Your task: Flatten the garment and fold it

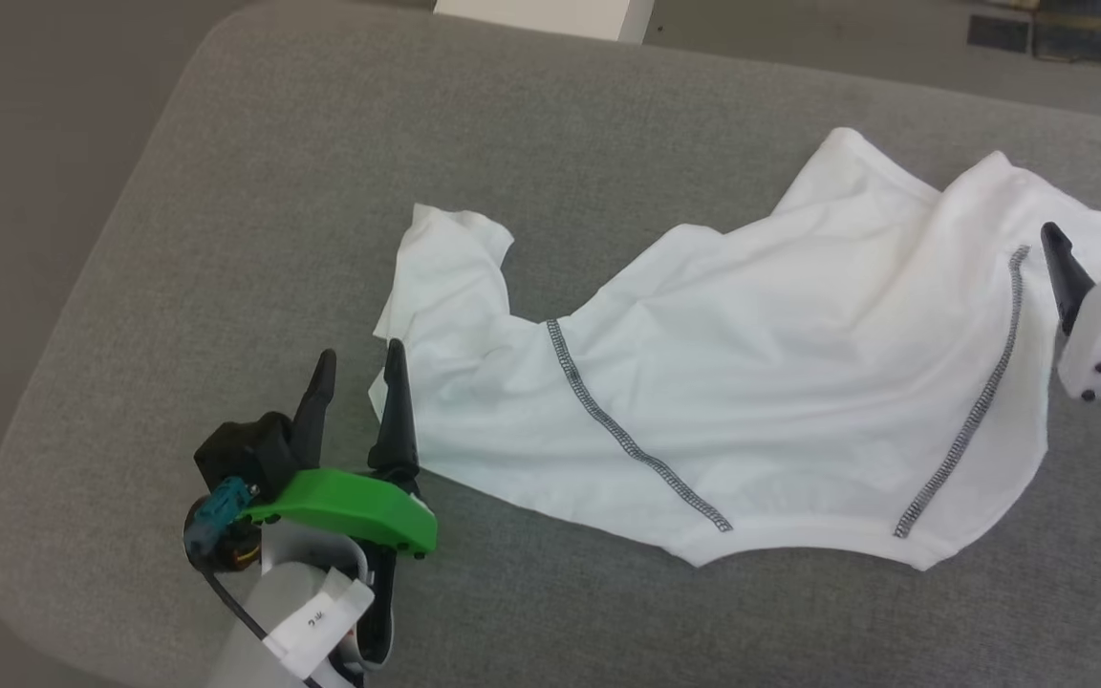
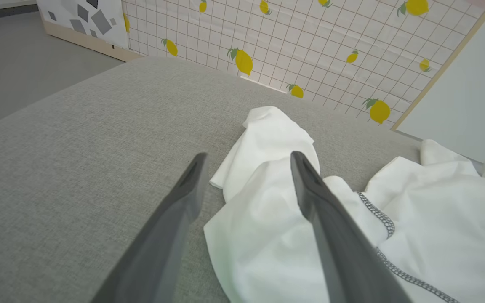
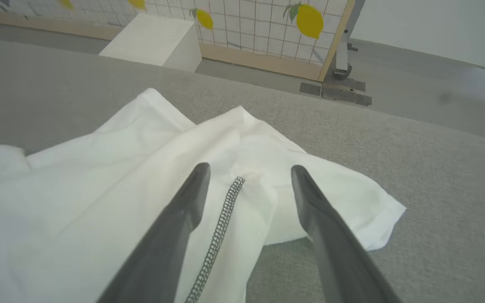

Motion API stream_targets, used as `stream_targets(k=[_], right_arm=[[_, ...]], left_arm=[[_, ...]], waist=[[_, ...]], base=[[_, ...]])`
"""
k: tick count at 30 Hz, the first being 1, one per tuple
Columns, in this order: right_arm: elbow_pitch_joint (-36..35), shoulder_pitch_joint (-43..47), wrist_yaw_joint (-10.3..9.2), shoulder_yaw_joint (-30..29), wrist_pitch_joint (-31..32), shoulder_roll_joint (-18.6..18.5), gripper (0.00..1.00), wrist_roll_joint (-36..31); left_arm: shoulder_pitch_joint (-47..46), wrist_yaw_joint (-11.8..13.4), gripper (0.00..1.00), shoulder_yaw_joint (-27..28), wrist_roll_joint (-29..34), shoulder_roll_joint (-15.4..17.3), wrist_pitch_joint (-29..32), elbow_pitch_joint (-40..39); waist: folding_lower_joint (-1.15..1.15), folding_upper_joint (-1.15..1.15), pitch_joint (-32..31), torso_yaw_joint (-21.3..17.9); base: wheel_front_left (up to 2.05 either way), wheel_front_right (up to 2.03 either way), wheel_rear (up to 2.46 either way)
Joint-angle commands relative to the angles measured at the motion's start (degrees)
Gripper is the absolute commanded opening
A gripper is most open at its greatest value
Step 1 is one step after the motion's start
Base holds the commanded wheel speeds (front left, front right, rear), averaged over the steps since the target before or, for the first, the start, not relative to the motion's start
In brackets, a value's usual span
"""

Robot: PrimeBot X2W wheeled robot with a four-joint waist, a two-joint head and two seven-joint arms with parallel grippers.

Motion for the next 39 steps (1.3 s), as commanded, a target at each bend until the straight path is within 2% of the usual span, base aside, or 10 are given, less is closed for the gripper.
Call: stream_targets(k=[1, 5, 10, 17, 19, 24, 26, 31, 39], right_arm=[[-2.1, 3.0, -0.09, -1.6, -1.7, 1.5, 1.0, 1.1], [-8.8, 11.7, -0.09, -7.2, -5.2, 6.2, 1.0, 3.0], [-15.0, 22.7, -0.09, -11.7, -6.0, 11.3, 1.0, 3.5], [-18.0, 30.9, -0.09, -13.6, -5.7, 13.9, 1.0, 5.3], [-18.3, 31.7, -0.09, -13.6, -5.8, 14.0, 1.0, 5.7], [-18.2, 31.6, -0.09, -13.6, -6.3, 14.0, 1.0, 7.2], [-18.2, 31.1, -0.09, -13.3, -6.6, 14.0, 1.0, 7.4], [-17.6, 29.9, -0.09, -12.4, -7.3, 14.0, 1.0, 7.5], [-16.8, 29.1, -0.09, -12.7, -8.3, 14.0, 1.0, 7.2]], left_arm=[[0.9, -0.3, 1.0, 0.0, 0.1, 0.3, -0.1, 0.5], [2.5, -0.1, 1.0, 0.1, -0.5, 0.6, 0.5, 1.0], [4.7, 0.5, 1.0, 0.0, -1.2, 0.6, 1.6, 0.6], [7.5, 1.9, 1.0, -0.7, -3.1, 0.4, 5.2, 0.5], [8.0, 3.9, 1.0, -1.3, -4.5, 0.1, 9.6, 1.0], [7.1, 12.3, 1.0, -6.0, -7.7, -0.3, 28.3, 1.3], [6.2, 14.4, 1.0, -7.7, -8.3, -0.3, 33.7, 0.6], [3.7, 16.8, 1.0, -9.8, -8.3, -0.4, 39.9, 0.7], [3.5, 17.7, 1.0, -11.2, -10.1, -0.4, 45.1, 4.1]], waist=[[0.0, 0.52, -6.4, -5.9], [0.0, 0.52, -9.3, -8.0], [0.0, 0.52, -11.7, -9.7], [0.0, 0.52, -13.4, -10.5], [0.0, 0.52, -13.5, -10.5], [0.0, 0.52, -12.5, -10.5], [0.0, 0.52, -11.7, -10.7], [0.0, 0.52, -9.9, -11.8], [0.0, 0.52, -7.9, -13.2]], base=[[0.0, 0.0, 0.0], [0.0, 0.0, 0.0], [0.0, 0.0, 0.0], [0.0, 0.0, 0.0], [0.0, 0.0, 0.0], [0.0, 0.0, 0.0], [0.0, 0.0, 0.0], [0.0, 0.0, 0.0], [0.0, 0.0, 0.0]])
